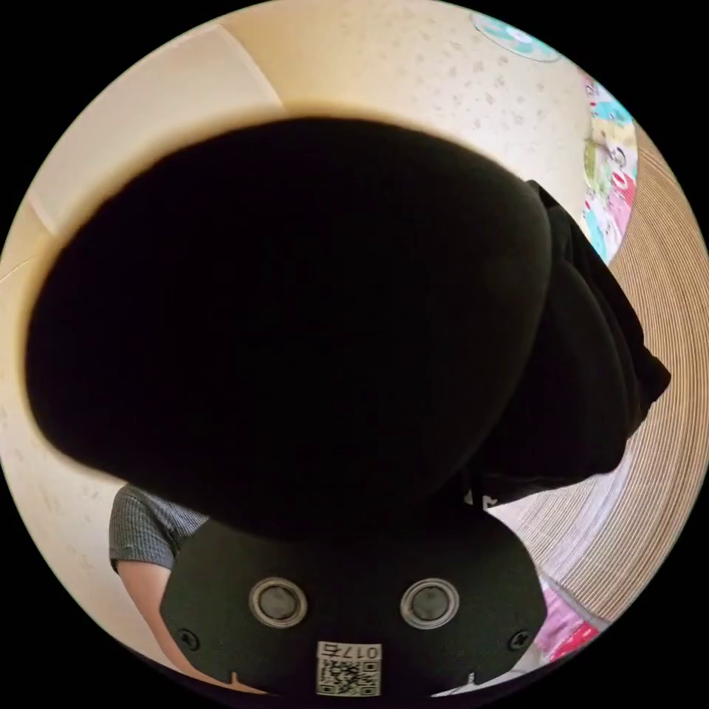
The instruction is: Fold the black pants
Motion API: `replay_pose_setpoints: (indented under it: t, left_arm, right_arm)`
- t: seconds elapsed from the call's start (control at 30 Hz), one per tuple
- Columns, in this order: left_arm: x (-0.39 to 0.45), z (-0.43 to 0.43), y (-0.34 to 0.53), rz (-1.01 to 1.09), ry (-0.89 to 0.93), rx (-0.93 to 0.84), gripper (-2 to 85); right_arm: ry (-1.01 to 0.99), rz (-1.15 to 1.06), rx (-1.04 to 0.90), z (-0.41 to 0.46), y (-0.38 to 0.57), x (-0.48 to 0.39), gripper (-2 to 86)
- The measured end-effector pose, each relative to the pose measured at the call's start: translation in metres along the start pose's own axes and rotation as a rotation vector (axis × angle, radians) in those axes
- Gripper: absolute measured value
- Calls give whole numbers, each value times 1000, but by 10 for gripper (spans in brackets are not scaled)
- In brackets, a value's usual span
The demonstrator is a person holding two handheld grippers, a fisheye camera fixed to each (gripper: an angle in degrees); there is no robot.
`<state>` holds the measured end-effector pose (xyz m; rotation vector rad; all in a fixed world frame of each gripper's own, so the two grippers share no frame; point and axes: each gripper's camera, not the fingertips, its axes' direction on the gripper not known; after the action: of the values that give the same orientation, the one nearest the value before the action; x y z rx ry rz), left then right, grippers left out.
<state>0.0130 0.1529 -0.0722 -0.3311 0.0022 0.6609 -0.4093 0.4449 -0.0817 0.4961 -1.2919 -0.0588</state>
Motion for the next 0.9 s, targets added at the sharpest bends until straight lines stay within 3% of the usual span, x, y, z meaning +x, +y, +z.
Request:
replay_pose_setpoints:
  t: [0.07, 0.2, 0.33, 0.47, 0.57, 0.7, 0.9]
  left_arm:
    - [-3, 0, 8, -20, -71, -10, 183]
    - [-23, 7, 27, -121, -192, -21, 174]
    - [-43, 15, 38, -244, -265, 17, 174]
    - [-46, 23, 35, -277, -276, 20, 186]
    - [-37, 30, 30, -245, -336, 12, 189]
    - [-26, 44, 18, -214, -436, -10, 189]
    - [-19, 46, -6, -187, -620, 91, 187]
  right_arm:
    - [57, -185, -1, -19, -71, -66, 193]
    - [323, -248, -29, -59, -141, -137, 180]
    - [612, -94, 101, -174, -153, -149, 167]
    - [973, 361, 290, -320, -84, -130, 152]
    - [860, 366, 435, -371, -25, -141, 121]
    - [921, 286, 436, -362, 10, -168, 110]
    - [1480, 189, 288, -260, 74, -187, 90]
